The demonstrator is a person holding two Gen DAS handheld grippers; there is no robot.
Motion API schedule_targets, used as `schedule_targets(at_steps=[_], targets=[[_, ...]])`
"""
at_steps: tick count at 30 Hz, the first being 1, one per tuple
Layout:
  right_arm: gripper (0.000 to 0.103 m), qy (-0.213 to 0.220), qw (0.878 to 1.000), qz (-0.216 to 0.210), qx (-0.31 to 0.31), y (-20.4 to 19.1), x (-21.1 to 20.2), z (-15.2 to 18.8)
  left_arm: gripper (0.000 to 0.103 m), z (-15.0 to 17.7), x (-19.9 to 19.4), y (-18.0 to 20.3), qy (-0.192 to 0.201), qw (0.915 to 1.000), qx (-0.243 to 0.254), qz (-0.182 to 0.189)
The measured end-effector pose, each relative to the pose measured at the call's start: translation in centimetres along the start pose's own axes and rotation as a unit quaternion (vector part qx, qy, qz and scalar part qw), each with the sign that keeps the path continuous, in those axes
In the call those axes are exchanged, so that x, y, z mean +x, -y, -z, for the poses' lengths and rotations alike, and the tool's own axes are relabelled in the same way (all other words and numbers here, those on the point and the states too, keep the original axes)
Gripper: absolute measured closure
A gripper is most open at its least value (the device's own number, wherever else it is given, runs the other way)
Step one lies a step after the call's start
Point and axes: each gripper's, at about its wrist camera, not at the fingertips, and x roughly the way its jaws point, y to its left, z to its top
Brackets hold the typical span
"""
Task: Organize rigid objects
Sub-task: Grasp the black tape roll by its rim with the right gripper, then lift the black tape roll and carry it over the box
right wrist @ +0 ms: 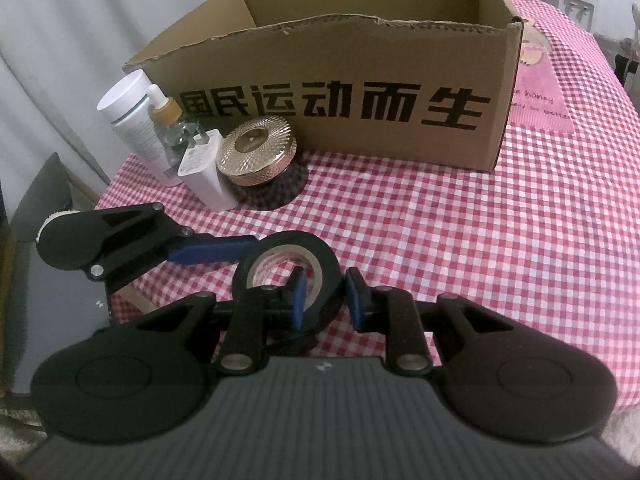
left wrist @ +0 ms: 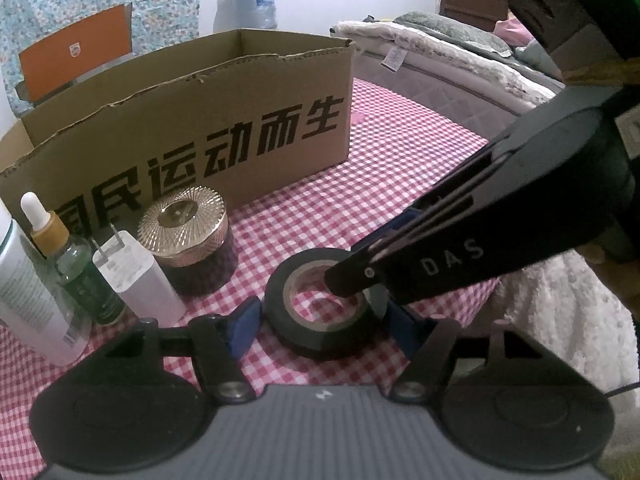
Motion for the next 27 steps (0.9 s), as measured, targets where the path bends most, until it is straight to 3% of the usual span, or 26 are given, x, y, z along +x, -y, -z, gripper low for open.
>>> schedule_targets(at_steps=[27], targets=[[0.084, 0.001, 1.000, 0.007, -0.013, -0.14, -0.08, -0.47, 0.035, -0.73, 0.30, 0.03, -0.001, 0.9999, -0.014, -0.005]])
